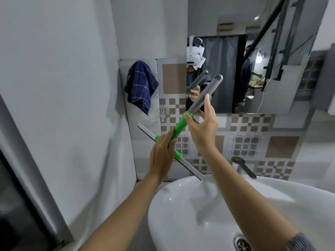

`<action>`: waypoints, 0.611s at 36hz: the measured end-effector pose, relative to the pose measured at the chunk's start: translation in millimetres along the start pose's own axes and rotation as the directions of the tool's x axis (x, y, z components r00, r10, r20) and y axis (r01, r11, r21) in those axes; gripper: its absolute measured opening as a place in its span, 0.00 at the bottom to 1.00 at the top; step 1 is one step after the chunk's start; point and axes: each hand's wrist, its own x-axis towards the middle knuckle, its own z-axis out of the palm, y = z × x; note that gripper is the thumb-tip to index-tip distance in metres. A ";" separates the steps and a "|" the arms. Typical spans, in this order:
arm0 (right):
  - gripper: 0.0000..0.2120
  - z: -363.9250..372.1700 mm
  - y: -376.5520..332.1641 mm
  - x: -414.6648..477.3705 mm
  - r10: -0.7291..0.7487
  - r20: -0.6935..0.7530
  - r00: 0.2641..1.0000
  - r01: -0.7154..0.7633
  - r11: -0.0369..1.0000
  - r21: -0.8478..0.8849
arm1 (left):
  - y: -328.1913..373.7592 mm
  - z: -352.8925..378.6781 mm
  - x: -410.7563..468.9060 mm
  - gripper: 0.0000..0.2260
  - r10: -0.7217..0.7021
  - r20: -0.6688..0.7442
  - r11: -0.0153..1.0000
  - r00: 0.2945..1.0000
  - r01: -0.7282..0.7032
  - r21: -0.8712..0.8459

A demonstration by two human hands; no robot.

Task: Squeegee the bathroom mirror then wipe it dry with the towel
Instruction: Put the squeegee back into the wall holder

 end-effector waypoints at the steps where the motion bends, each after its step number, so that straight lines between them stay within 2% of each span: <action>1: 0.39 4.3 2.2 0.0 0.011 0.005 1.000 -0.011 1.000 0.015 | -2.4 -0.6 -1.5 0.16 -0.007 -0.011 1.000 1.000 0.008 0.018; 6: 0.40 24.2 13.3 -3.1 0.086 0.057 0.995 -0.091 0.992 0.089 | -19.3 -8.1 -10.7 0.17 -0.086 0.025 0.995 0.996 0.084 0.058; 10: 0.39 39.8 25.6 -9.7 0.084 0.117 0.990 -0.093 0.992 0.081 | -38.4 -15.3 -16.9 0.19 -0.167 0.114 0.986 0.979 0.168 0.003; 15: 0.39 60.3 48.3 -18.1 0.050 0.201 0.978 -0.062 0.997 0.051 | -65.7 -16.5 -24.2 0.23 -0.202 0.216 0.971 0.955 0.224 -0.084; 22: 0.38 86.8 76.4 -23.2 0.067 0.303 0.951 -0.083 0.996 0.040 | -95.4 -7.9 -36.8 0.26 -0.308 0.259 0.916 0.916 0.359 -0.180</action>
